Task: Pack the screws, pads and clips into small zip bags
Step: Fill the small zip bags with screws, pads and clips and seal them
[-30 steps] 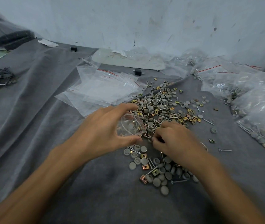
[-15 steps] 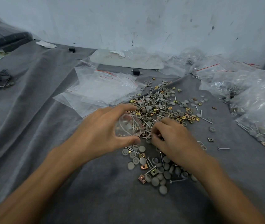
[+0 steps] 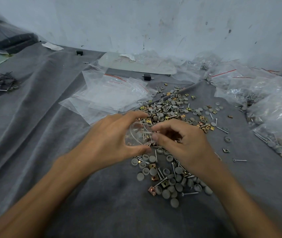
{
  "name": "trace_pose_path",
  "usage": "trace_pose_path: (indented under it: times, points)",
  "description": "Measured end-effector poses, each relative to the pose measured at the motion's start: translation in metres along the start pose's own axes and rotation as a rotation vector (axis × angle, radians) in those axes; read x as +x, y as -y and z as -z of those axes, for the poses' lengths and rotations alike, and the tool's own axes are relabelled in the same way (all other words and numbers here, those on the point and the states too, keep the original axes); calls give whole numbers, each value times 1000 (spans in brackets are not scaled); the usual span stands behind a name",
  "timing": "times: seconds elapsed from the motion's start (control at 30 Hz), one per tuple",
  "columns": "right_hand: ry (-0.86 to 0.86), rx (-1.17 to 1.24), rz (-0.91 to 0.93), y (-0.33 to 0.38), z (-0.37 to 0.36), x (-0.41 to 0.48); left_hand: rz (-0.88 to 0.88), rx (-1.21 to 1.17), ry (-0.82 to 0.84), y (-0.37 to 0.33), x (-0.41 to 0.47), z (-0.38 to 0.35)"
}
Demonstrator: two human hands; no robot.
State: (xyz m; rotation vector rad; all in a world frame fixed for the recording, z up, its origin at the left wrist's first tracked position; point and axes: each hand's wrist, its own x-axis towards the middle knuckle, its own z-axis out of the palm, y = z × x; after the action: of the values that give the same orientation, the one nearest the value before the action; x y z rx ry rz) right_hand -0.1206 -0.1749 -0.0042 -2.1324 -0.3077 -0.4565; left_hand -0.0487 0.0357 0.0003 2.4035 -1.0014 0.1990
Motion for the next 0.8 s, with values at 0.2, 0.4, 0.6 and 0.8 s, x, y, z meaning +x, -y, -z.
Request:
trace_pose_path:
  times: [0.2, 0.4, 0.6, 0.8]
  points:
    - [-20, 191, -143, -8, 5, 1, 12, -17, 13, 0, 0, 1]
    - [230, -542, -192, -29, 7, 0, 6, -18, 13, 0, 0, 2]
    - [394, -680, -195, -30, 4, -2, -3, -15, -6, -2, -1, 4]
    - [406, -711, -203, -24, 2, -4, 1, -15, -10, -2, 0, 3]
